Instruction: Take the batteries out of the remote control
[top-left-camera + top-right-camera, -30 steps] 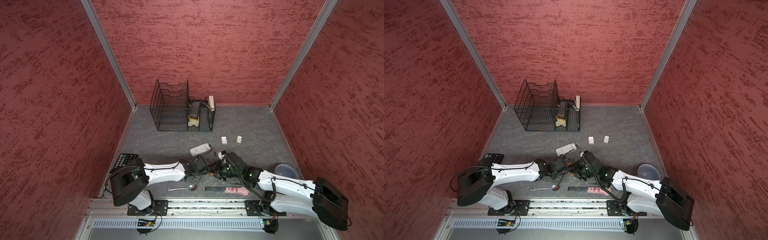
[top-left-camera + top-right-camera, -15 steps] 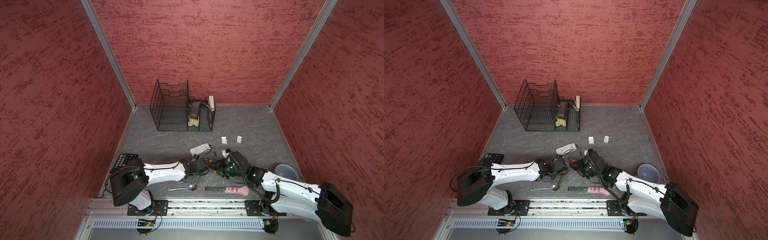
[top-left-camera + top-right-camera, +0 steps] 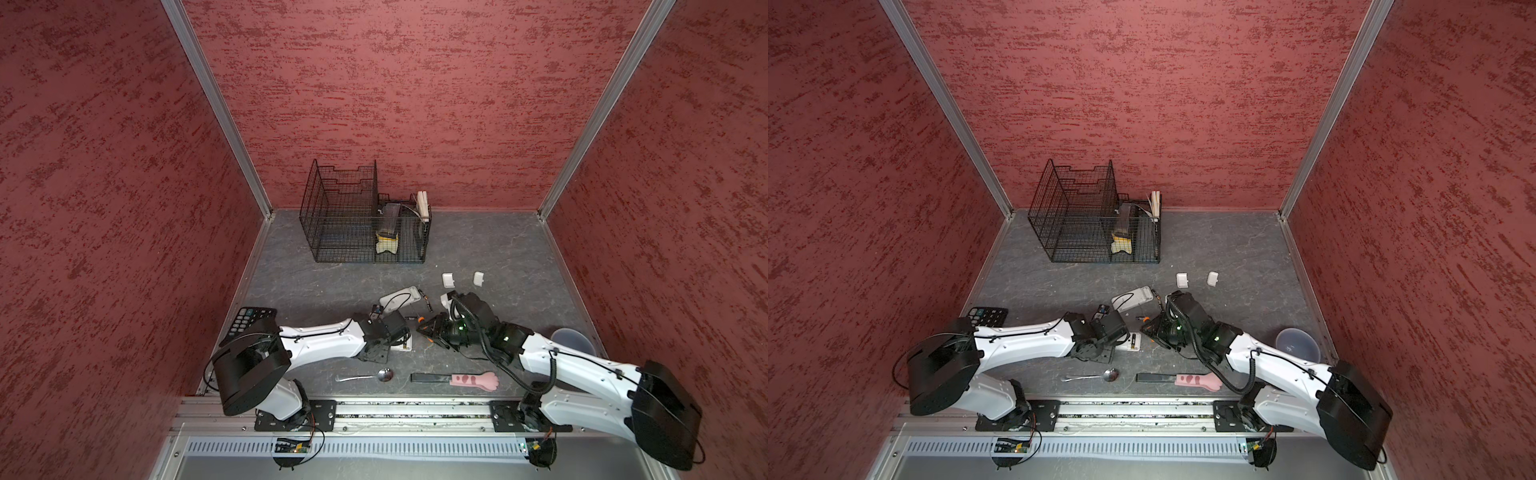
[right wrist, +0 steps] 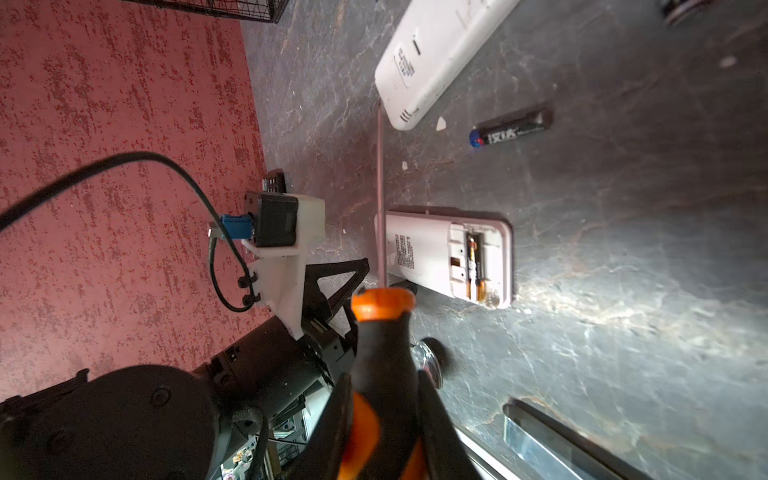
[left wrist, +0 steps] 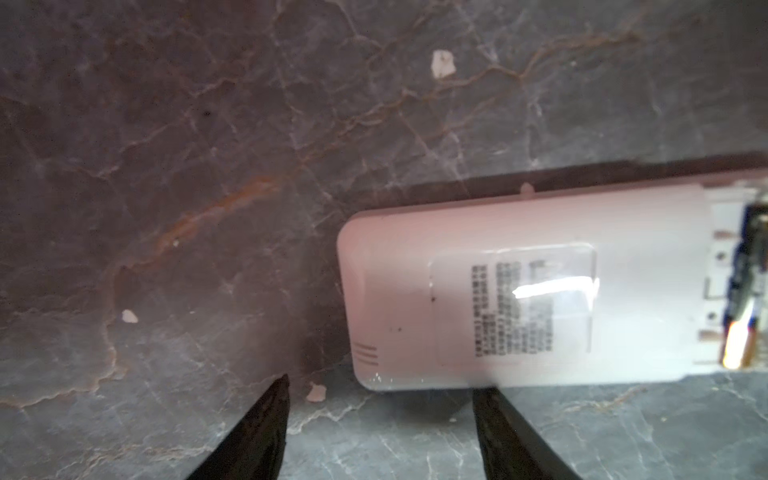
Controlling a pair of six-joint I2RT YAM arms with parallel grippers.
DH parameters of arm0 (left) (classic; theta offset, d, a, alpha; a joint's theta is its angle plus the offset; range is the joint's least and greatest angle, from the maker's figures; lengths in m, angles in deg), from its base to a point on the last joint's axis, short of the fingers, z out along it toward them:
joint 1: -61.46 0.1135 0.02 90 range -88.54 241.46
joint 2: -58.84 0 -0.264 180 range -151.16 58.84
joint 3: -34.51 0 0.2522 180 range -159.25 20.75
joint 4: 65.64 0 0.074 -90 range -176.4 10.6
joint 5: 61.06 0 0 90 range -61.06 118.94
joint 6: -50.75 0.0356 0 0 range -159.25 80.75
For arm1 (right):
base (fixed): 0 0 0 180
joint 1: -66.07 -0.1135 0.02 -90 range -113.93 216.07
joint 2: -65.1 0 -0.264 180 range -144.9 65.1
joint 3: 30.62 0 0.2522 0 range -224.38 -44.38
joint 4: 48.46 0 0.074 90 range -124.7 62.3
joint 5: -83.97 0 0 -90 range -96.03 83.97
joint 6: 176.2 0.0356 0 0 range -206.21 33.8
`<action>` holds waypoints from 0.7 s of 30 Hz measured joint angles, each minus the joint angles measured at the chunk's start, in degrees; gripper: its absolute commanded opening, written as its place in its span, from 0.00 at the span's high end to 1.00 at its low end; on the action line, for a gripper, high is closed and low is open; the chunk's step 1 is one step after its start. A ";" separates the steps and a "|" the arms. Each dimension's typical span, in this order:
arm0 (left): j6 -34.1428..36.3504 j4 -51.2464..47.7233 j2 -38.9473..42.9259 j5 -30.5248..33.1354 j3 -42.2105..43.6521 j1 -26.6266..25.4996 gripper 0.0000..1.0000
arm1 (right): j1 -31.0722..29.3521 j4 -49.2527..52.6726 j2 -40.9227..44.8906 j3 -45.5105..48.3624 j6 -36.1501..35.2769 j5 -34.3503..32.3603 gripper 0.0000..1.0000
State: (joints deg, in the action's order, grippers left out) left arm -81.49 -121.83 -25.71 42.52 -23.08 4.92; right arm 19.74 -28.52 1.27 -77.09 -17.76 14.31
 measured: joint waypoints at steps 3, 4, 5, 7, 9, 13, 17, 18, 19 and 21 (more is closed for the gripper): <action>0.02 0.07 2.12 -0.52 0.00 0.94 0.30 | 2.23 4.70 0.39 -1.64 -3.74 3.10 1.00; 0.00 0.07 3.15 -0.87 0.00 1.03 0.30 | 2.93 5.79 0.63 -1.66 -4.72 4.31 1.00; 0.00 0.07 3.91 -1.09 0.00 1.05 0.31 | 3.48 6.88 0.76 -1.66 -5.53 5.42 1.00; -0.02 0.04 5.90 -1.68 0.00 1.29 0.31 | 4.31 8.55 0.72 -1.51 -7.21 8.04 1.00; -0.02 0.04 7.45 -2.14 -0.07 1.73 0.31 | 4.68 8.76 0.70 -0.85 -8.41 10.47 1.00; 0.00 0.09 9.64 -3.30 -0.48 3.58 0.34 | 4.72 7.13 0.04 1.88 -9.79 15.23 1.00; 0.31 1.03 11.06 -4.76 -0.52 6.56 0.38 | 4.79 0.81 -0.04 7.39 -7.82 19.80 1.00; 0.57 1.64 11.26 -5.29 -0.52 7.65 0.39 | 4.81 -0.37 -0.04 8.79 -7.32 20.63 1.00; 0.70 2.19 11.41 -5.86 -0.50 8.48 0.41 | 4.81 -0.96 -0.04 9.66 -6.95 21.14 1.00; 1.16 3.56 11.50 -6.86 -0.42 10.32 0.43 | 4.81 -1.97 -0.09 11.08 -6.45 22.47 1.00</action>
State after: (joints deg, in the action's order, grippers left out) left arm -80.33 -118.27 -14.21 35.66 -23.50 15.24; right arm 24.55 -30.49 1.18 -66.01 -24.21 36.77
